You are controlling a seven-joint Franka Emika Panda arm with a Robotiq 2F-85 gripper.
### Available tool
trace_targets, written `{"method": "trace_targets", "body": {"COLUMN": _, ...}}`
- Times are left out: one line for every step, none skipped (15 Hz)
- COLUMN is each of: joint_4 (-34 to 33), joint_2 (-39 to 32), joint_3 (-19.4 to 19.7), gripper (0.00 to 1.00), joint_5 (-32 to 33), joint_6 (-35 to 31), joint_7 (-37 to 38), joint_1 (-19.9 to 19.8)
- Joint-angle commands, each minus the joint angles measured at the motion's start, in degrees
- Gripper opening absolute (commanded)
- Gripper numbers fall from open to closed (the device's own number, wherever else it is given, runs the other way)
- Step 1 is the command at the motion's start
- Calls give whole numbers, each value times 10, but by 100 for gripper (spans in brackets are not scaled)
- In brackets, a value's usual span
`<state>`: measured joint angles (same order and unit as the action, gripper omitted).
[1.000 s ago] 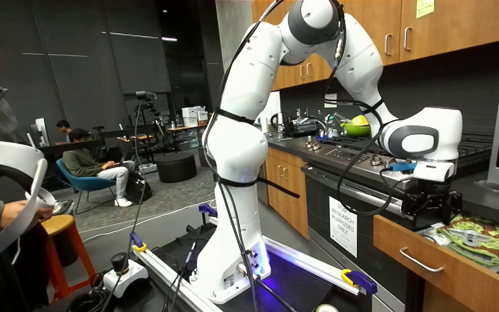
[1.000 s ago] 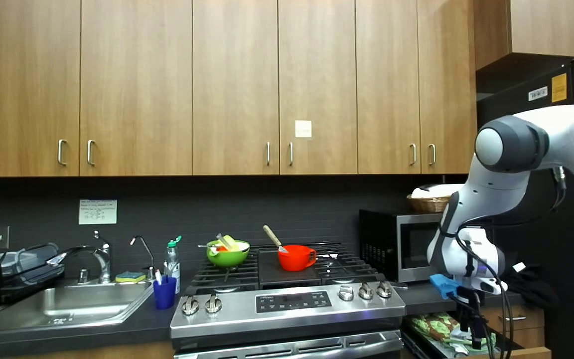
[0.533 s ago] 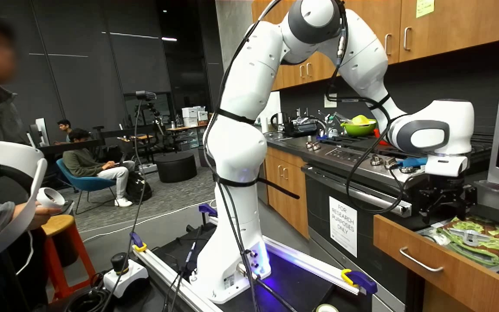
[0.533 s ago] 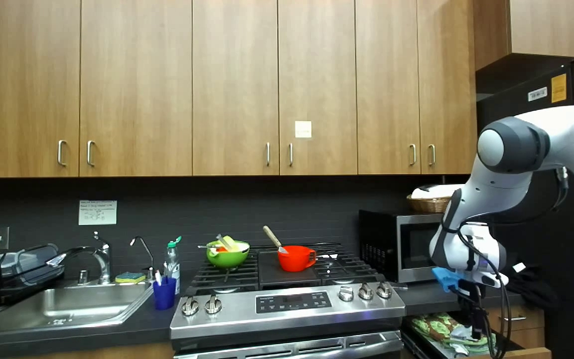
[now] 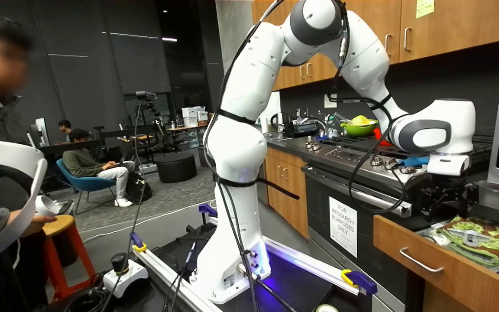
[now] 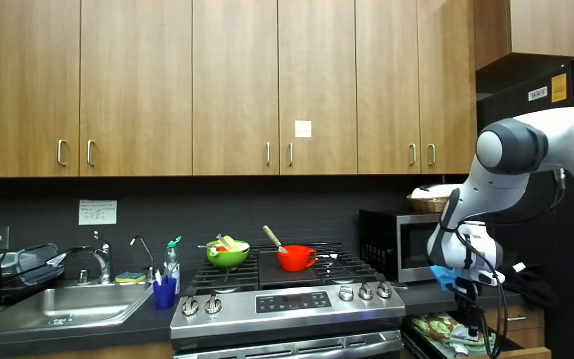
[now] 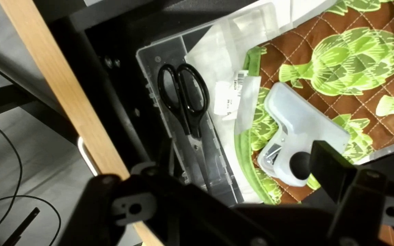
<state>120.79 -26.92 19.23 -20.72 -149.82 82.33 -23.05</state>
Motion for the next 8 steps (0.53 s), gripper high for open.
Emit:
{"method": "trace_targets", "body": {"joint_4": -5, "joint_2": -20, "joint_3": 4, "gripper": 100, "joint_5": -2, "joint_6": -5, "joint_7": -16, "joint_1": 7}}
{"method": "trace_targets", "body": {"joint_4": -6, "joint_2": -26, "joint_3": 5, "gripper": 100, "joint_5": 0, "joint_6": -7, "joint_7": -19, "joint_1": 8}}
{"method": "trace_targets", "body": {"joint_4": -12, "joint_2": -32, "joint_3": 5, "gripper": 100, "joint_5": -3, "joint_6": -4, "joint_7": -20, "joint_1": 6}}
{"method": "trace_targets", "body": {"joint_4": -16, "joint_2": -36, "joint_3": 4, "gripper": 100, "joint_5": -6, "joint_6": -3, "joint_7": -22, "joint_1": 3}}
{"method": "trace_targets", "body": {"joint_4": -22, "joint_2": -41, "joint_3": 2, "gripper": 100, "joint_5": -10, "joint_6": 0, "joint_7": -21, "joint_1": 0}}
{"method": "trace_targets", "body": {"joint_4": -31, "joint_2": -46, "joint_3": 1, "gripper": 100, "joint_5": -14, "joint_6": 4, "joint_7": -21, "joint_1": -4}}
{"method": "trace_targets", "body": {"joint_4": -41, "joint_2": -51, "joint_3": -1, "gripper": 100, "joint_5": -16, "joint_6": 7, "joint_7": -20, "joint_1": -7}}
{"method": "trace_targets", "body": {"joint_4": -51, "joint_2": -55, "joint_3": -3, "gripper": 100, "joint_5": -19, "joint_6": 10, "joint_7": -21, "joint_1": -10}}
